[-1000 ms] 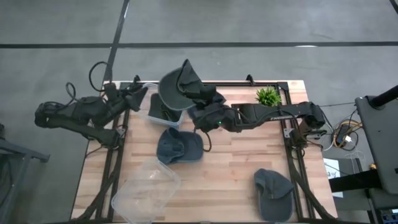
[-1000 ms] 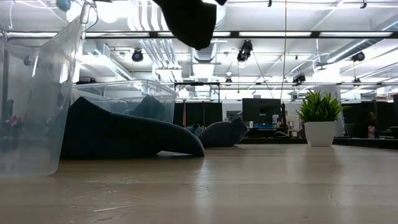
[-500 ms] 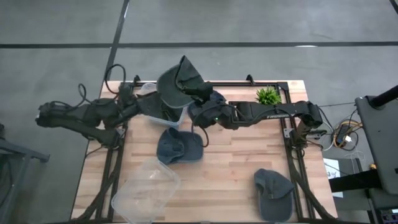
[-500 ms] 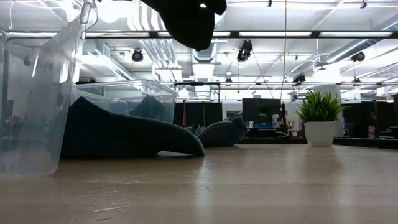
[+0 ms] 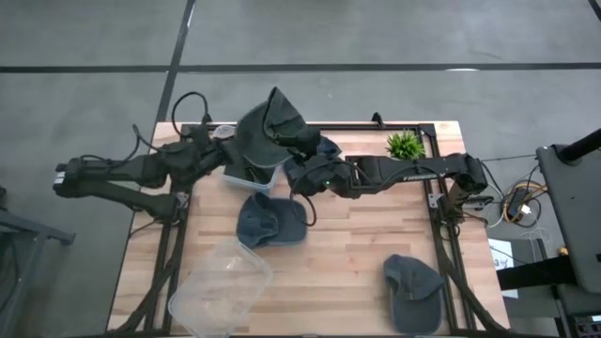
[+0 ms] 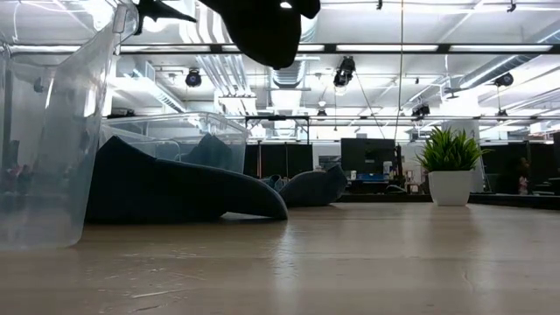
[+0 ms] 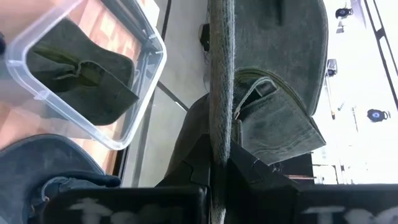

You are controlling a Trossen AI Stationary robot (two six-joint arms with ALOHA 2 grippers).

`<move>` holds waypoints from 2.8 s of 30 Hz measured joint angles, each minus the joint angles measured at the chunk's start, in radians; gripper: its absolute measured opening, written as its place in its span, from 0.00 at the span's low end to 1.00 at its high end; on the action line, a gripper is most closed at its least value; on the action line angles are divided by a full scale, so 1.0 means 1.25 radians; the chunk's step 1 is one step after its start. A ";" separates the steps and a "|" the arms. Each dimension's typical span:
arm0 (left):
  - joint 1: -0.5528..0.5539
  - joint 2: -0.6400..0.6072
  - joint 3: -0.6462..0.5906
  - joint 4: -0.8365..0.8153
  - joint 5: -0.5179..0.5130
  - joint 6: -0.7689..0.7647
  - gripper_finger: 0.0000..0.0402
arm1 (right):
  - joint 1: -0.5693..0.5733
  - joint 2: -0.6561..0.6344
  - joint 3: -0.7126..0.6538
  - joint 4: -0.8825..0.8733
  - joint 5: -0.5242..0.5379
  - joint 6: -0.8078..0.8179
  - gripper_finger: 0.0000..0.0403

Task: Pick & Place hat
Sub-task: Put the gray cap into the top transparent bin

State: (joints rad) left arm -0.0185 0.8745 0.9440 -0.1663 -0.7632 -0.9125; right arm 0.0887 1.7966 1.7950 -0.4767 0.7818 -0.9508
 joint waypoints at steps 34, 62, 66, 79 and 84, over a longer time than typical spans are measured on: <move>0.016 -0.038 0.000 -0.033 -0.022 0.135 0.01 | 0.009 -0.003 0.000 -0.046 0.004 0.100 0.27; 0.396 -0.161 0.002 -0.431 0.462 0.234 0.01 | 0.010 -0.089 0.000 -0.427 -0.111 0.498 0.32; 0.565 -0.133 0.004 -0.431 0.706 0.288 0.01 | 0.009 -0.089 0.000 -0.449 -0.111 0.522 0.33; 0.984 -0.012 0.005 -0.474 1.275 0.422 0.01 | 0.011 -0.088 0.000 -0.515 -0.125 0.593 0.31; 0.994 0.058 0.002 -0.524 1.279 0.509 0.01 | 0.011 -0.088 0.000 -0.516 -0.125 0.594 0.32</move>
State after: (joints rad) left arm 1.2243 0.9474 0.9466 -0.8218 0.8361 -0.2768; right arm 0.1020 1.6863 1.7950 -1.1213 0.6262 -0.2089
